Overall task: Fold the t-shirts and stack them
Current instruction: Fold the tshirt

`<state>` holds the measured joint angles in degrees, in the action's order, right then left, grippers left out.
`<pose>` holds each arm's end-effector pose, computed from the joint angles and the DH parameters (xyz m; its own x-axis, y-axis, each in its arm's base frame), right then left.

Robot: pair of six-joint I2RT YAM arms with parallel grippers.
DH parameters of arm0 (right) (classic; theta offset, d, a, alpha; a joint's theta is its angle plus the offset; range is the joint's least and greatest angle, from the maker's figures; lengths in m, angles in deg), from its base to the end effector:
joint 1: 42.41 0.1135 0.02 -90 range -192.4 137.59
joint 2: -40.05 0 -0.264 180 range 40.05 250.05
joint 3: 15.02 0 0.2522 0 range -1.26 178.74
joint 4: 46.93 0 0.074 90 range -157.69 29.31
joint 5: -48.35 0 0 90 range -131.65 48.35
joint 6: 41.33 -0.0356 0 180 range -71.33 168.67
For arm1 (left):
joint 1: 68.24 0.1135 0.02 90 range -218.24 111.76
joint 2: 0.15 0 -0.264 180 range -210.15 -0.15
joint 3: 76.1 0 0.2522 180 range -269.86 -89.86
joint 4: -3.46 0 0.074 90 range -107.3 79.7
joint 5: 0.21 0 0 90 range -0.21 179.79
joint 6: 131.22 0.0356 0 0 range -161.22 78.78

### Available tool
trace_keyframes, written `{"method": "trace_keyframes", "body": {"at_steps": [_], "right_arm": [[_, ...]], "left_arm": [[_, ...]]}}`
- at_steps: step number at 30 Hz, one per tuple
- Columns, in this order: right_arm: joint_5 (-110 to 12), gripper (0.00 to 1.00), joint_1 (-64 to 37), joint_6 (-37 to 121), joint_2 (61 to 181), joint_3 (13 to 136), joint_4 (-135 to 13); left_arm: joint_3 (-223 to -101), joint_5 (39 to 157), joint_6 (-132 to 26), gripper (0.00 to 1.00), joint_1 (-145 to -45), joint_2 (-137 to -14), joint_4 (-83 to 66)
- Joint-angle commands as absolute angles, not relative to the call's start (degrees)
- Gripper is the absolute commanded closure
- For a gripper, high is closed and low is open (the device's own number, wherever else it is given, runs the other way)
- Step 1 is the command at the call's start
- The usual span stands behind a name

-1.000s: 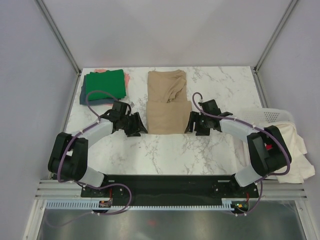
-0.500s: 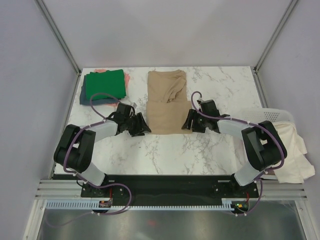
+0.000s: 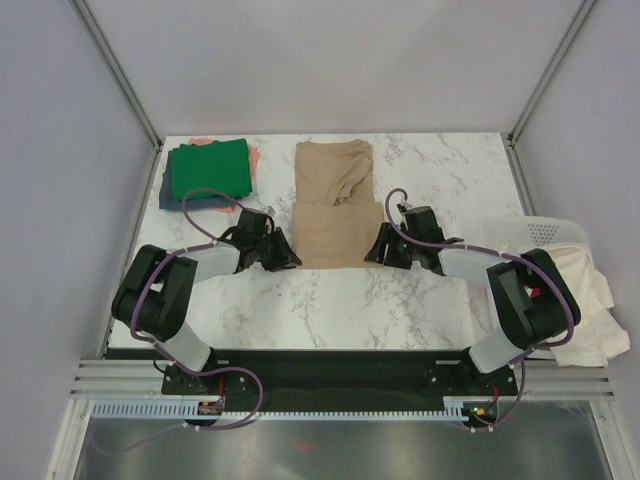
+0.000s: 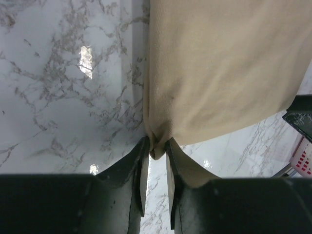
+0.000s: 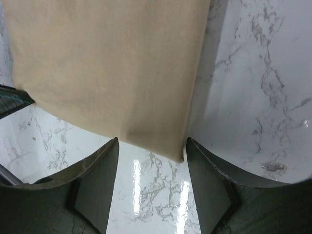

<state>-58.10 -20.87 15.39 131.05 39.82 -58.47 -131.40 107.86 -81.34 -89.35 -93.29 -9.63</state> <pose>0.2763 0.1199 0.1487 -0.8656 0.2241 -0.4477 -0.0651 0.8363 0.5444 0.2774 -0.1189 0.1387 -0.8920 -0.3123 -0.3268 -0.0654 0.8045 -0.5903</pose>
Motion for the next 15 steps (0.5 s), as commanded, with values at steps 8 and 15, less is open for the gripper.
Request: {"method": "trace_keyframes", "body": {"at_steps": [8, 15], "right_arm": [[-55.80, 0.34, -20.70, 14.57, 127.94, 33.72, -63.33], [-56.77, 0.41, -20.70, 12.63, 129.78, 31.87, -58.50]], "left_arm": [[-130.29, 106.49, -82.35, 0.98, -89.51, -94.80, -7.05], [-130.20, 107.54, -81.83, 0.98, -89.51, -95.07, -6.26]]}}
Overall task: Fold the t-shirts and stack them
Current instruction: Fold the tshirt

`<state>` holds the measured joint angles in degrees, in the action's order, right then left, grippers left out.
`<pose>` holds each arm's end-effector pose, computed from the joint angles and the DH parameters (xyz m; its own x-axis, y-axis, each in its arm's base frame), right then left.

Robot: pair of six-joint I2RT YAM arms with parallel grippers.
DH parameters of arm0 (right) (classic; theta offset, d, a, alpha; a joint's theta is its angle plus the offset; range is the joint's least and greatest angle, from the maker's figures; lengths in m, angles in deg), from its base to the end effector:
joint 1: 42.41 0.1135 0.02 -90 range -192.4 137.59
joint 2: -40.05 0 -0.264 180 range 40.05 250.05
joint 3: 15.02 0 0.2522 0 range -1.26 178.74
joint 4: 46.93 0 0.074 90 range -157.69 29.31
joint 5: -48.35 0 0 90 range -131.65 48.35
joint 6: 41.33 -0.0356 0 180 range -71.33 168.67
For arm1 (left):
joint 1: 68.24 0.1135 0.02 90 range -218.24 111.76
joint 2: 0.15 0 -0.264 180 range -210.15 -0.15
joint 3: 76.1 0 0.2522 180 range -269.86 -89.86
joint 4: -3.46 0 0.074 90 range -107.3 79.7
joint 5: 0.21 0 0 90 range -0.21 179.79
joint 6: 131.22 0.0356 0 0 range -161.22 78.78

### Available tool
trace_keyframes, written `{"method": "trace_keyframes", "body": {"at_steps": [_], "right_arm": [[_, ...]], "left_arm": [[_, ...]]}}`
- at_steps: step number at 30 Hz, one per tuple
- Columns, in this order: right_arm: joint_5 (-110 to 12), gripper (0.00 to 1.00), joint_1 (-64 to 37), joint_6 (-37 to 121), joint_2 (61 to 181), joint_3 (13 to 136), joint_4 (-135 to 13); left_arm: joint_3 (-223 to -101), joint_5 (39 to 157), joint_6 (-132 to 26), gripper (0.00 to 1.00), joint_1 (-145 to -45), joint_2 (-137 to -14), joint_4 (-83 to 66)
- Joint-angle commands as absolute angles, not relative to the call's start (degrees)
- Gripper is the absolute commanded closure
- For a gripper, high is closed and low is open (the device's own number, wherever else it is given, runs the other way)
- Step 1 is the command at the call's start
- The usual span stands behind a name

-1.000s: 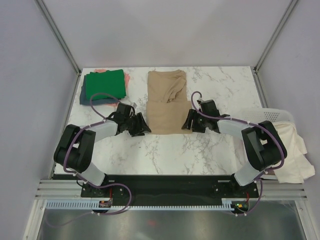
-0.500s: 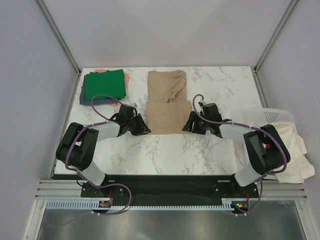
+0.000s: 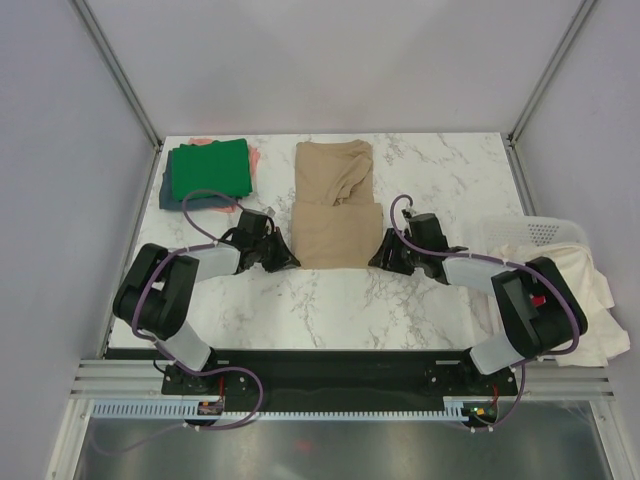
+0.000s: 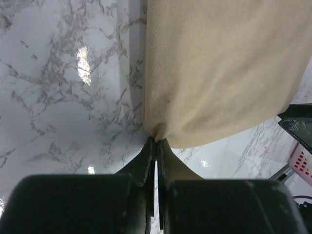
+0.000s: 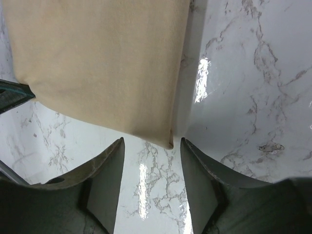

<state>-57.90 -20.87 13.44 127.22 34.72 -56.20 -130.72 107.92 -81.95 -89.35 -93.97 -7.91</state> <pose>0.2581 0.1126 0.1452 -0.8593 0.2562 -0.4427 -0.0432 0.8260 0.5620 0.2773 -0.1189 0.1342 -0.8897 -0.3212 -0.3245 -0.0711 0.7994 -0.5966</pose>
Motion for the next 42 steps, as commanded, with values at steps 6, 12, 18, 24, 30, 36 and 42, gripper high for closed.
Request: {"method": "trace_keyframes", "body": {"at_steps": [6, 12, 18, 24, 30, 36, 42], "right_arm": [[-56.77, 0.60, -20.70, 12.72, 131.63, 32.40, -57.70], [-56.85, 0.95, -20.70, 12.81, 130.41, 32.05, -57.88], [-56.07, 1.00, -20.35, 13.16, 120.50, 30.55, -65.31], [-52.55, 1.00, -19.99, 12.55, 101.18, 29.85, -82.03], [-51.49, 1.00, -16.84, 7.45, 82.54, 31.52, -96.78], [-50.88, 1.00, -14.72, 2.61, 72.41, 36.79, -108.30], [-54.12, 1.00, -14.72, 0.76, 70.19, 41.27, -110.35]], "left_arm": [[-130.20, 107.90, -81.65, 0.98, -89.43, -95.24, -6.17], [-129.59, 107.90, -81.47, 0.98, -89.95, -93.93, -6.34], [-123.79, 106.67, -84.55, 0.98, -95.13, -83.66, -8.89], [-120.80, 101.57, -88.59, 0.98, -104.44, -65.58, -21.27], [-120.18, 100.34, -94.30, 0.98, -110.86, -51.58, -33.05], [-121.32, 100.34, -100.45, 0.98, -116.22, -42.43, -40.09], [-126.76, 99.90, -103.09, 0.98, -120.10, -42.07, -45.35]]}}
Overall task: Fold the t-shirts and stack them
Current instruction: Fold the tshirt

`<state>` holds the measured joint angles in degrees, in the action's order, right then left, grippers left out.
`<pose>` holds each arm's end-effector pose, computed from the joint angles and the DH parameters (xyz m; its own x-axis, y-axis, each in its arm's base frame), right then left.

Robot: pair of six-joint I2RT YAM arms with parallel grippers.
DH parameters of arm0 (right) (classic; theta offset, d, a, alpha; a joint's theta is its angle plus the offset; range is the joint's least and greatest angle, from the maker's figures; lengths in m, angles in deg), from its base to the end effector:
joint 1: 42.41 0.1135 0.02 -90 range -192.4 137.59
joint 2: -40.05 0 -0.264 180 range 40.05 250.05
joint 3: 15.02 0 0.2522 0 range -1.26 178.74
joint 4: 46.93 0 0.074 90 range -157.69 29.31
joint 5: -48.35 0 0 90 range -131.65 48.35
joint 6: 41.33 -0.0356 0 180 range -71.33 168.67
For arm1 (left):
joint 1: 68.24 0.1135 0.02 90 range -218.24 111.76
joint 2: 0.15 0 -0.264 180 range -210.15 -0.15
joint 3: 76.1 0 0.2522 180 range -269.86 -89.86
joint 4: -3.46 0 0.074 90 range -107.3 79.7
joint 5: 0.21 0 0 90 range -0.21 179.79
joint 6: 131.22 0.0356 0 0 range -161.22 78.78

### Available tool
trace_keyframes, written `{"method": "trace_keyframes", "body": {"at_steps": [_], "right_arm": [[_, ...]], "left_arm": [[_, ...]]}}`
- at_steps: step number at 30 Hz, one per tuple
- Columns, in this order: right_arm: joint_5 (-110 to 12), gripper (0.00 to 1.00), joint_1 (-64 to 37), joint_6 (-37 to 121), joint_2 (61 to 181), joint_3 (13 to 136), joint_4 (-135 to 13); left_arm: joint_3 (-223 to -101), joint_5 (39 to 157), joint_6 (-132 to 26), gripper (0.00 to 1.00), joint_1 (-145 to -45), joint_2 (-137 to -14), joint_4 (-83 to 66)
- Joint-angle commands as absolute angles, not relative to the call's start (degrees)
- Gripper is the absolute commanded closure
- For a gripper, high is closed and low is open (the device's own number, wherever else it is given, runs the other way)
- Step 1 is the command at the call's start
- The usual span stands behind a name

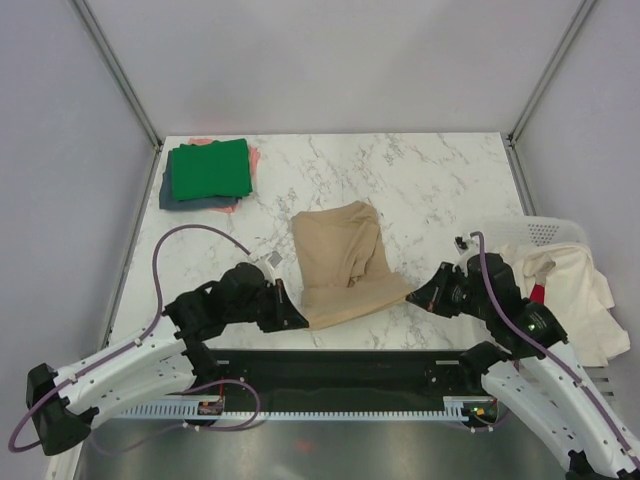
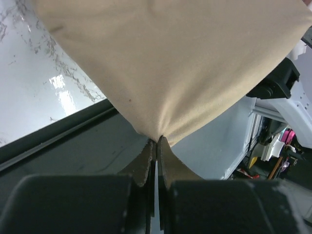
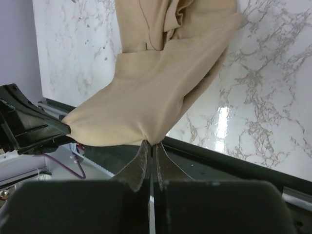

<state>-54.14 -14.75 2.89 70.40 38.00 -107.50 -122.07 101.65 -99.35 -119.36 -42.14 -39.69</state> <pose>0.0945 0.0582 0.2773 -0.8126 0.3641 -0.4551 -0.0316 0.7522 0.6582 0.0946 -0.1290 0.2389 -0.9413 -0.1567 -0.2991 0.1184 0.6764 -0.7269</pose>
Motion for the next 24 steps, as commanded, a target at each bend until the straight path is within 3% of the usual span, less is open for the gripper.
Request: {"method": "trace_keyframes", "body": {"at_steps": [1, 8, 16, 24], "right_arm": [[-53.95, 1.00, -14.72, 1.03, 70.80, 41.88, -110.17], [-46.24, 1.00, -14.72, 7.18, 85.54, 51.72, -109.21], [-42.00, 1.00, -15.16, 11.84, 101.29, 58.85, -105.17], [-42.00, 1.00, -19.63, 17.98, 114.47, 68.86, -103.93]], "left_arm": [[-128.08, 98.59, -103.10, 0.98, -120.10, -42.42, -47.80], [-140.22, 92.69, -96.07, 0.98, -117.12, -50.23, -53.80], [-143.38, 106.82, -86.94, 0.98, -98.07, -59.46, -49.06], [-152.78, 116.07, -78.23, 0.98, -88.11, -75.79, -48.01]]}}
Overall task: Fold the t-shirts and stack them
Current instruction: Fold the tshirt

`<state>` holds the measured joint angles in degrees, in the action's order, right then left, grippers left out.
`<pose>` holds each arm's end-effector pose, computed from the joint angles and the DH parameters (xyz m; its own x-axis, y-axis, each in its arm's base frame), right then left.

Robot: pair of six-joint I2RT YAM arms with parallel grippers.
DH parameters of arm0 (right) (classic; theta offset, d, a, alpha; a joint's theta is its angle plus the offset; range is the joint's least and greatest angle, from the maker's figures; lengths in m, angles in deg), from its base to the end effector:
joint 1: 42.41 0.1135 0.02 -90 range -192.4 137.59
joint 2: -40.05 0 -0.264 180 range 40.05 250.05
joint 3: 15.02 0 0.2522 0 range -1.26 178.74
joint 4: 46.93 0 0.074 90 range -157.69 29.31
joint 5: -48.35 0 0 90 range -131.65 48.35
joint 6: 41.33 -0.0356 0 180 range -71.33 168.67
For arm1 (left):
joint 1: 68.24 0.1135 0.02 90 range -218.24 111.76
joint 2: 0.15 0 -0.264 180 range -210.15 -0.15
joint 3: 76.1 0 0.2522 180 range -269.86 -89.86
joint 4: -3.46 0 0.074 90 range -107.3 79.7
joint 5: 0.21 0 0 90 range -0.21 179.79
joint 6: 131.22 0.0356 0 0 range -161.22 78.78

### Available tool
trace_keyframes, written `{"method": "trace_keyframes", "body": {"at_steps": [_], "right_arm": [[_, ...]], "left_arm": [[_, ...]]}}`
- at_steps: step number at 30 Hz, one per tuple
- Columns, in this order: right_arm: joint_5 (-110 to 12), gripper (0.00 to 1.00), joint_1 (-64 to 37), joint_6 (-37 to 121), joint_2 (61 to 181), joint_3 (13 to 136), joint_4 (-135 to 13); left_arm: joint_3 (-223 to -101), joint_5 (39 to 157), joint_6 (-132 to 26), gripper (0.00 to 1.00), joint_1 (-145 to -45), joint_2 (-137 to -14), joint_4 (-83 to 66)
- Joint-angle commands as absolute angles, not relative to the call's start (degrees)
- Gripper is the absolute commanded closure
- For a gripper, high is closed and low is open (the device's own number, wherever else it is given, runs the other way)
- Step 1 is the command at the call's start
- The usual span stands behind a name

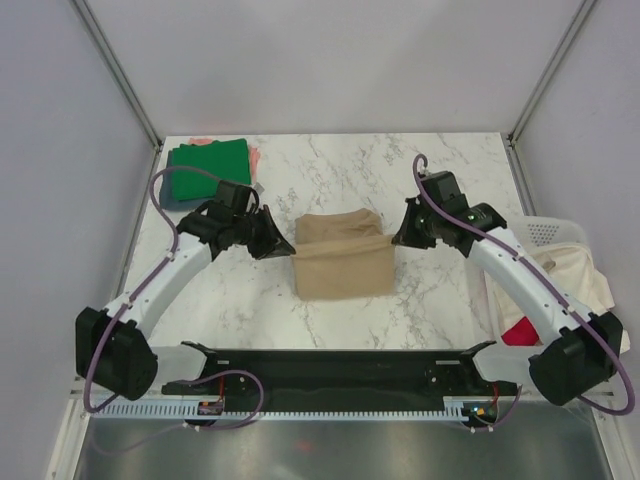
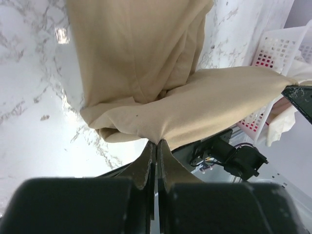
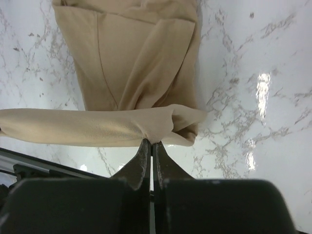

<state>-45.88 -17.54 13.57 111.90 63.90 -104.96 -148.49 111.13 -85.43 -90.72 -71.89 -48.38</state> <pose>0.2321 0.1105 0.3104 -0.8419 0.2418 -0.4824 0.0276 0.9121 0.4090 0.2322 -0.1101 0.2836 -0.9114 -0.3258 -0.2515 -0.0957 0.7622 -0.6403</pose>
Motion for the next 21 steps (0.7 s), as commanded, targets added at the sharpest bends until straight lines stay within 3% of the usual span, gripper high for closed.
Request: {"method": "trace_keyframes", "body": {"at_steps": [1, 9, 16, 21], "right_arm": [[-42.00, 1.00, -19.99, 18.43, 115.62, 69.74, -103.85], [-45.77, 1.00, -23.16, 21.77, 131.00, 78.97, -100.42], [-46.31, 1.00, -25.00, 23.44, 145.94, 89.86, -99.36], [-46.74, 1.00, -27.37, 24.14, 155.35, 95.49, -98.05]], "left_arm": [[-153.66, 116.42, -77.18, 0.98, -86.98, -77.04, -48.00], [-164.91, 119.05, -73.92, 0.98, -80.73, -92.76, -48.00], [-178.78, 124.40, -72.78, 0.98, -77.83, -115.24, -48.18], [-185.56, 122.40, -72.69, 0.94, -77.82, -122.48, -48.70]]}}
